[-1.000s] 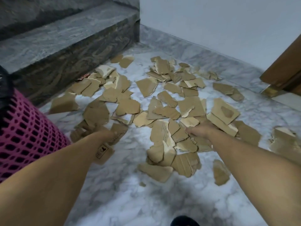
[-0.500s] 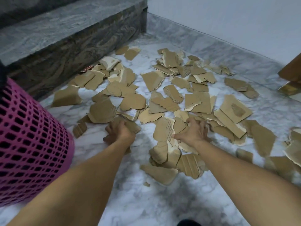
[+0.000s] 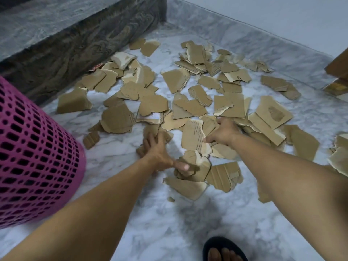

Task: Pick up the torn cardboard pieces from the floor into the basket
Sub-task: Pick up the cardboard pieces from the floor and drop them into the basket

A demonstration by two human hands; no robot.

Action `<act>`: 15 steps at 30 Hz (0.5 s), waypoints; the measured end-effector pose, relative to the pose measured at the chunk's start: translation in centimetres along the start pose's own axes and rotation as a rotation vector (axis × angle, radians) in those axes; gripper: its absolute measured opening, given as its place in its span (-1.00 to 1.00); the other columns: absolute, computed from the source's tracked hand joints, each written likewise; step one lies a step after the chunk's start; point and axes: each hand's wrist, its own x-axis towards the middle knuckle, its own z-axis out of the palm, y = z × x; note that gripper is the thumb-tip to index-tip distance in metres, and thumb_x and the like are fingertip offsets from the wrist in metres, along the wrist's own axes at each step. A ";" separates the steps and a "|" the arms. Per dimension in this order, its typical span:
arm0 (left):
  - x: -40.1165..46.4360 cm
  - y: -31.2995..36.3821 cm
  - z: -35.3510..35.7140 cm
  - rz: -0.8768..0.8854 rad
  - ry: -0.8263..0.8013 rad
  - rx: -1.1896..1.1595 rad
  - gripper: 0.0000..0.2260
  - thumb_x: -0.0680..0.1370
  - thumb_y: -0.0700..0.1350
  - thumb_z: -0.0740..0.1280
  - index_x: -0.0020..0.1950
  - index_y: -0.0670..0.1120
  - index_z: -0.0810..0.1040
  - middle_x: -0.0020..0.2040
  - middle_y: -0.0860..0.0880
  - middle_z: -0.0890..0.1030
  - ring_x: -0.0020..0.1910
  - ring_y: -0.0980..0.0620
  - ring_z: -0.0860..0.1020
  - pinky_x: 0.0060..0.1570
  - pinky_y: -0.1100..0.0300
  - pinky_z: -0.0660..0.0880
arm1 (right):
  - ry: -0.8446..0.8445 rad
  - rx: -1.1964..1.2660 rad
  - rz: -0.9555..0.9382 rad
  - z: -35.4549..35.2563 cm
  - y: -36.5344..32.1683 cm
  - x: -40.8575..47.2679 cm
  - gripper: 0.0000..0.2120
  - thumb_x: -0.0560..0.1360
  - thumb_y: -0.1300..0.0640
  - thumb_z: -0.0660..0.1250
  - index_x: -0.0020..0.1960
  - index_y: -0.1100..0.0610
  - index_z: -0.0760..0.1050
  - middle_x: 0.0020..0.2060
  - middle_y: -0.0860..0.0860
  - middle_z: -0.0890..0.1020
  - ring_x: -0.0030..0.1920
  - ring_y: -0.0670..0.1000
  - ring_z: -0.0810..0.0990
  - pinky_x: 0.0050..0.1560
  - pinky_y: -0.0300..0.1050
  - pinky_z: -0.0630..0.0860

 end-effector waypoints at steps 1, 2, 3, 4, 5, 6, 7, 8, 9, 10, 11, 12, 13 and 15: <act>-0.2 0.5 0.5 0.017 -0.034 0.026 0.33 0.01 0.34 0.58 0.54 0.13 -0.19 0.55 -0.14 -0.30 0.52 -0.28 -0.27 0.43 -0.32 -0.14 | -0.008 0.041 0.016 -0.3 0.1 0.2 -0.06 0.01 0.05 0.70 0.34 0.11 0.44 0.16 0.08 0.61 0.19 0.15 0.58 0.19 0.04 0.54; -0.4 1.1 1.1 0.030 -0.061 0.069 0.36 0.01 0.34 0.58 0.55 0.12 -0.25 0.54 -0.15 -0.34 0.51 -0.29 -0.31 0.42 -0.34 -0.15 | -0.013 0.090 0.031 -0.6 0.1 0.4 -0.10 -0.06 0.04 0.70 0.25 0.11 0.50 0.08 0.07 0.65 0.11 0.15 0.62 0.14 0.06 0.58; -0.8 1.5 1.6 0.043 -0.077 0.132 0.39 0.02 0.36 0.57 0.54 0.10 -0.31 0.53 -0.15 -0.37 0.50 -0.29 -0.33 0.42 -0.36 -0.14 | -0.013 0.132 0.038 -1.1 0.2 0.2 -0.16 -0.01 0.06 0.70 0.21 0.15 0.50 0.05 0.05 0.65 0.06 0.12 0.62 0.13 0.03 0.57; -1.0 1.9 2.2 0.053 -0.085 0.203 0.41 0.02 0.39 0.54 0.54 0.07 -0.36 0.52 -0.16 -0.40 0.50 -0.30 -0.33 0.41 -0.38 -0.12 | -0.015 0.162 0.040 -1.6 0.2 -0.1 -0.22 0.12 0.11 0.68 0.26 0.20 0.46 0.06 0.04 0.60 0.05 0.08 0.58 0.13 -0.04 0.54; -1.3 2.3 2.9 0.064 -0.084 0.265 0.41 0.03 0.43 0.51 0.53 0.05 -0.39 0.51 -0.17 -0.42 0.50 -0.29 -0.34 0.39 -0.40 -0.12 | -0.013 0.184 0.041 -2.3 0.5 -0.1 -0.28 0.24 0.16 0.63 0.32 0.22 0.41 0.07 0.03 0.54 0.04 0.06 0.51 0.10 -0.10 0.48; -1.5 2.6 3.5 0.075 -0.080 0.315 0.42 0.03 0.45 0.49 0.53 0.04 -0.40 0.50 -0.17 -0.45 0.49 -0.30 -0.35 0.37 -0.42 -0.12 | -0.007 0.205 0.041 -2.9 0.9 -0.1 -0.29 0.31 0.17 0.60 0.36 0.20 0.36 0.09 0.06 0.50 0.04 0.06 0.46 0.07 -0.11 0.44; -1.6 2.8 4.1 0.089 -0.074 0.363 0.41 0.03 0.46 0.48 0.52 0.04 -0.41 0.49 -0.16 -0.47 0.49 -0.30 -0.36 0.35 -0.43 -0.12 | -0.005 0.225 0.053 -3.5 1.4 0.0 -0.30 0.32 0.16 0.59 0.36 0.18 0.35 0.12 0.07 0.50 0.06 0.07 0.46 0.08 -0.08 0.45; -1.8 2.9 4.6 0.102 -0.065 0.411 0.40 0.04 0.46 0.48 0.52 0.05 -0.41 0.48 -0.16 -0.48 0.49 -0.31 -0.36 0.34 -0.44 -0.11 | -0.013 0.259 0.066 -3.9 2.0 0.1 -0.33 0.31 0.14 0.60 0.32 0.18 0.38 0.13 0.06 0.53 0.09 0.09 0.49 0.11 -0.04 0.47; -1.8 3.0 5.1 0.112 -0.052 0.450 0.37 0.06 0.44 0.49 0.52 0.08 -0.39 0.48 -0.15 -0.48 0.49 -0.32 -0.35 0.34 -0.44 -0.08 | -0.029 0.293 0.085 -4.3 2.5 -0.1 -0.38 0.30 0.15 0.61 0.27 0.20 0.44 0.13 0.06 0.57 0.12 0.11 0.53 0.12 -0.01 0.49; -1.9 3.1 5.4 0.115 -0.030 0.468 0.33 0.08 0.41 0.51 0.53 0.12 -0.34 0.50 -0.14 -0.45 0.50 -0.32 -0.31 0.35 -0.43 -0.05 | -0.054 0.316 0.103 -4.6 2.9 -0.3 -0.46 0.30 0.17 0.60 0.21 0.22 0.50 0.10 0.07 0.63 0.10 0.13 0.58 0.11 0.01 0.52; -1.9 3.2 5.3 0.109 0.006 0.455 0.26 0.10 0.38 0.52 0.53 0.16 -0.24 0.52 -0.12 -0.37 0.51 -0.31 -0.24 0.35 -0.40 0.01 | -0.088 0.329 0.124 -5.0 3.5 -0.6 -0.54 0.31 0.21 0.59 0.16 0.22 0.55 0.04 0.09 0.67 0.06 0.14 0.62 0.11 0.03 0.55; -1.8 3.3 5.0 0.100 0.050 0.416 0.16 0.11 0.35 0.54 0.51 0.18 -0.09 0.54 -0.10 -0.25 0.50 -0.28 -0.14 0.35 -0.35 0.08 | -0.133 0.339 0.141 -5.5 4.0 -0.7 -0.60 0.31 0.24 0.58 0.11 0.22 0.59 -0.02 0.10 0.70 0.02 0.15 0.65 0.11 0.07 0.57; -1.7 3.4 4.8 0.100 0.092 0.374 0.06 0.12 0.32 0.55 0.46 0.19 0.04 0.52 -0.08 -0.12 0.47 -0.24 -0.03 0.33 -0.29 0.14 | -0.180 0.336 0.158 -6.0 4.6 -1.1 -0.61 0.30 0.27 0.58 0.10 0.23 0.61 -0.05 0.11 0.72 0.01 0.16 0.67 0.15 0.14 0.56; -1.2 3.3 4.1 0.088 0.155 0.333 -0.06 0.13 0.30 0.56 0.38 0.15 0.18 0.44 -0.08 0.03 0.39 -0.20 0.10 0.27 -0.21 0.23 | -0.283 0.266 0.174 -6.7 5.7 -1.8 -0.57 0.26 0.28 0.59 0.11 0.25 0.60 -0.07 0.13 0.73 0.01 0.17 0.68 0.18 0.18 0.55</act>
